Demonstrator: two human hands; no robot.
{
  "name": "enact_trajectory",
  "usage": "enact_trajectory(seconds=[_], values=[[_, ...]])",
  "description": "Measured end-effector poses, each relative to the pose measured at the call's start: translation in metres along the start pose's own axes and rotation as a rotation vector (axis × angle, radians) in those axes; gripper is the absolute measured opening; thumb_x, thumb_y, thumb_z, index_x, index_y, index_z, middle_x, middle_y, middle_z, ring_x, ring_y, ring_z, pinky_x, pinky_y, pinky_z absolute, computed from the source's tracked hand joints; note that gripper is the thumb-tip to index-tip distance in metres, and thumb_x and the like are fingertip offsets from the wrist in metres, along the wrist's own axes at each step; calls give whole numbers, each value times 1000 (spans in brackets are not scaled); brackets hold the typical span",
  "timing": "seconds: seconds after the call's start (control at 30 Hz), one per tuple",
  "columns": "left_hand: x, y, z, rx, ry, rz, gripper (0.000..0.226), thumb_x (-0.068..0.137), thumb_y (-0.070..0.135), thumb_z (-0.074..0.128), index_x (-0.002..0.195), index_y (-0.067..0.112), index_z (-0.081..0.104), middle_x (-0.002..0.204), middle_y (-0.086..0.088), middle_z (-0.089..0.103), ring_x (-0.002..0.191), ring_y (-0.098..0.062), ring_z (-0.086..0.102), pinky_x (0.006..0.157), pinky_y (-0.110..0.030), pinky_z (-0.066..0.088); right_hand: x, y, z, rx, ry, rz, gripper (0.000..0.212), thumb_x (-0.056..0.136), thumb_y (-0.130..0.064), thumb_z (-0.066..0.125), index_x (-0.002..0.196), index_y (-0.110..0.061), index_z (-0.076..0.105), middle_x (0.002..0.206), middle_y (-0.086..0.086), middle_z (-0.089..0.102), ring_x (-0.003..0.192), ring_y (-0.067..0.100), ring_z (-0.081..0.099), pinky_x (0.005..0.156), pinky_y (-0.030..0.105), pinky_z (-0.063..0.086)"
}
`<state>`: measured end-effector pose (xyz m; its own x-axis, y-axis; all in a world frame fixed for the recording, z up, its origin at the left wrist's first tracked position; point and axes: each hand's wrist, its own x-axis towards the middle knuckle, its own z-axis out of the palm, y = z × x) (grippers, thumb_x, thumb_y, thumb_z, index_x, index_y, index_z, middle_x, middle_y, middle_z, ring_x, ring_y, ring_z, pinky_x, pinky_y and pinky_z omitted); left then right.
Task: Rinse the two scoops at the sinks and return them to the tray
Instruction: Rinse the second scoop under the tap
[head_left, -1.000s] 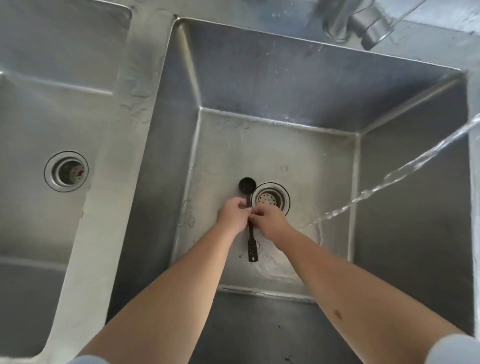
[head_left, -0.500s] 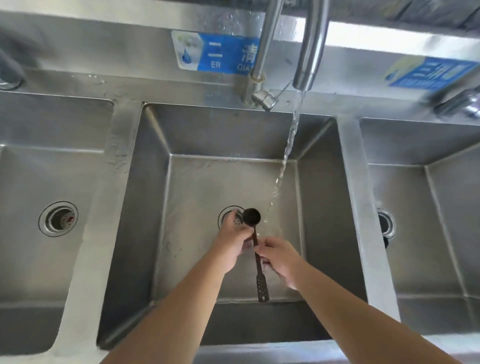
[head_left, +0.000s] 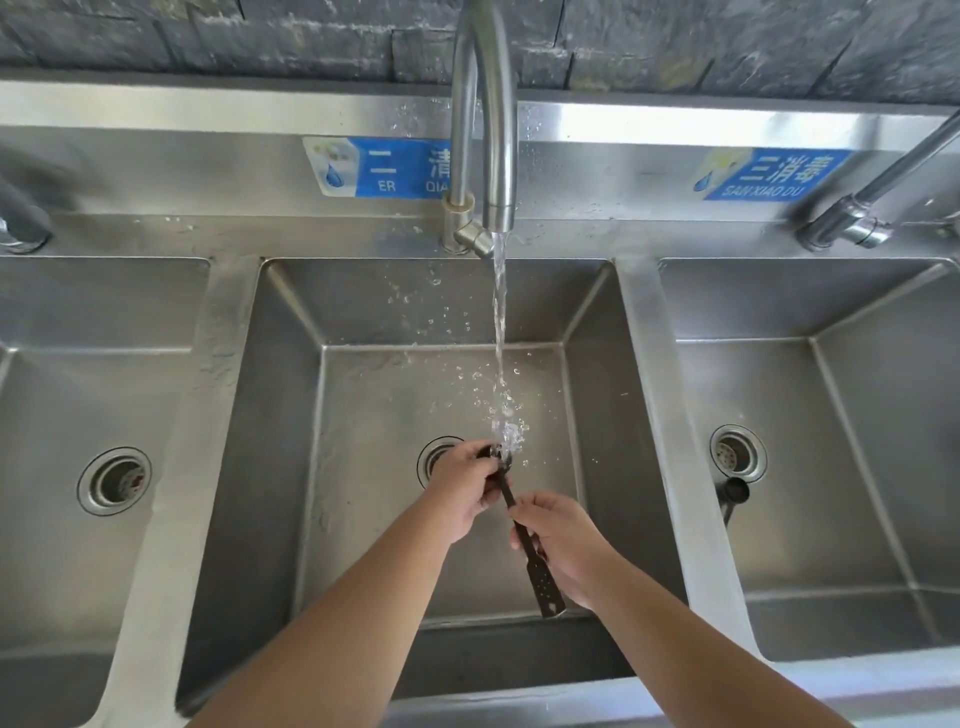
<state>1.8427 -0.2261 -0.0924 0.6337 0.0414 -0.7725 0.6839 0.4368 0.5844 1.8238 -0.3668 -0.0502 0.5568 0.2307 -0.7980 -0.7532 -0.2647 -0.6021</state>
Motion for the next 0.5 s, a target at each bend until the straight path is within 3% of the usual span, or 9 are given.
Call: enact_trajectory(seconds=[0.13, 0.27, 0.37, 0.5], values=[[7, 4, 2, 70, 104, 18, 16, 92, 5, 56, 82, 15, 65, 70, -4, 60, 58, -14, 52, 48, -22, 41, -7, -3, -2, 104, -24, -19, 12, 97, -12, 55, 89, -6, 62, 60, 6, 59, 46, 14, 47, 46, 23, 38], [11, 13, 7, 68, 111, 3, 22, 94, 1, 47, 103, 11, 65, 83, -9, 67, 62, -17, 64, 49, -23, 50, -5, -3, -2, 104, 28, -9, 19, 101, -10, 49, 87, -7, 61, 62, 7, 56, 48, 16, 49, 49, 24, 42], [8, 20, 6, -40, 57, 8, 23, 95, -6, 39, 104, 4, 57, 95, -16, 63, 72, -24, 68, 63, -32, 58, 1, -5, 0, 65, 64, -9, 22, 101, -8, 46, 87, -7, 62, 64, 7, 53, 50, 17, 49, 47, 21, 45], [-2, 28, 1, -151, -32, 88, 14, 96, -6, 44, 100, 1, 56, 100, -17, 60, 86, -26, 65, 83, -36, 58, 11, -11, 7, 88, 75, -26, 21, 101, -7, 47, 89, -6, 64, 65, 8, 53, 52, 17, 49, 48, 21, 47]])
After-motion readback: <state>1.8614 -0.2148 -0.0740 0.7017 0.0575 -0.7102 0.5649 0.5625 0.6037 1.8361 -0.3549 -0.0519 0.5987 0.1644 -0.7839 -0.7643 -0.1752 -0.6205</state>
